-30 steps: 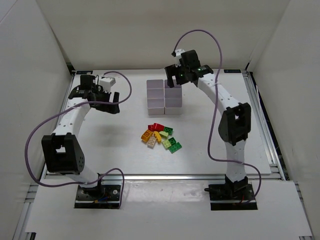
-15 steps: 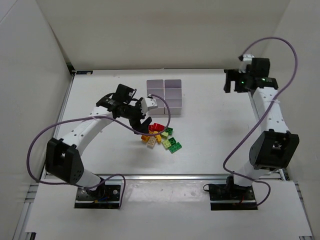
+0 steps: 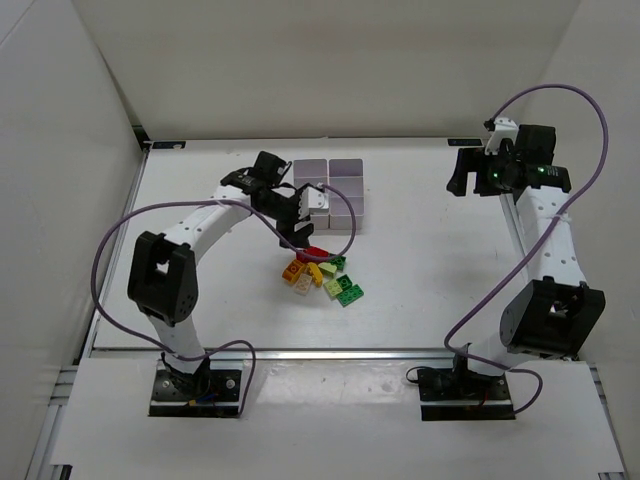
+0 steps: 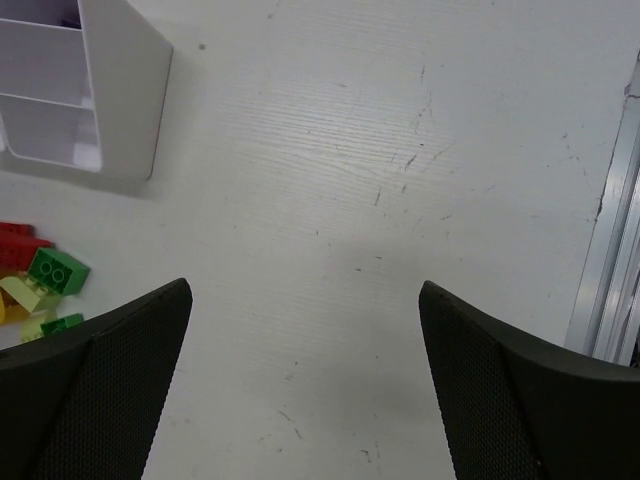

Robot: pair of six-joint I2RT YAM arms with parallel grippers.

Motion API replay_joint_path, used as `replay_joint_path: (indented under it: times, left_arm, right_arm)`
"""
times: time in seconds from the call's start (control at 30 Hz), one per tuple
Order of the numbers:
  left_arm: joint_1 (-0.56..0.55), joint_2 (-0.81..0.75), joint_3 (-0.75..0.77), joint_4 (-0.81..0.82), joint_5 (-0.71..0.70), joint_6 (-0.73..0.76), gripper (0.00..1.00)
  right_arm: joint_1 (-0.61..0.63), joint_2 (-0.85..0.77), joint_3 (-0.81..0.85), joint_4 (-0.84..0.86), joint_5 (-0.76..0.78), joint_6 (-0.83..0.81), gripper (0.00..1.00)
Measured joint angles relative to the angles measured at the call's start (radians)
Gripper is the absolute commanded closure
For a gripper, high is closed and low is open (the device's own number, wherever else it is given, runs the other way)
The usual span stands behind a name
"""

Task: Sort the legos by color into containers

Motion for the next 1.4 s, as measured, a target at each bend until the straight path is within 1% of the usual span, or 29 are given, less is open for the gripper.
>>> replay_joint_path:
  times: [0.27, 0.53, 0.93, 1.13, 1.4]
  left_arm:
    - [-0.038, 0.095, 0.046, 0.005, 0.008, 0.081, 0.21]
    - [-0.048, 0.154, 0.063, 0.004, 0.003, 0.125, 0.24]
    - [-0.071, 0.180, 0.065, 0.005, -0.006, 0.177, 0.24]
    - [-0.082, 0.180, 0.063, 0.005, -0.011, 0.181, 0.21]
    - [-0.084, 0.185, 0.031, 0.005, -0.033, 0.191, 0.19]
  right_arm:
    - [0.000, -0.001, 0.000, 0.001, -0.019, -0.005, 0.02]
    - [0.000, 0.011, 0.000, 0.013, -0.020, -0.008, 0.01]
    - [0.000, 0.051, 0.000, 0.024, -0.020, -0.008, 0.01]
    - [0.000, 0.052, 0.000, 0.027, -0.020, -0.013, 0.01]
    - [0.000, 0.052, 0.000, 0.042, -0.020, -0.023, 0.01]
